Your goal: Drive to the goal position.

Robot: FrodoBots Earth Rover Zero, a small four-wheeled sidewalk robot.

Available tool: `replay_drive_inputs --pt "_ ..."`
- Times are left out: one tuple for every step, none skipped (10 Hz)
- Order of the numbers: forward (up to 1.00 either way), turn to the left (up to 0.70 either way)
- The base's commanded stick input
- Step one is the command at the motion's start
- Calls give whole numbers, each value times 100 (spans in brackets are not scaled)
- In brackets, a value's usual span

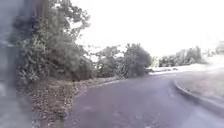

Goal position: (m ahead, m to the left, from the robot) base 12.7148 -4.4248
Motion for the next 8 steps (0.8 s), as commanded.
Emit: replay_drive_inputs --pt "100 0" --pt "100 0" --pt "100 0" --pt "100 0" --pt "100 -25" --pt "100 -30" --pt "100 -5" --pt "100 0"
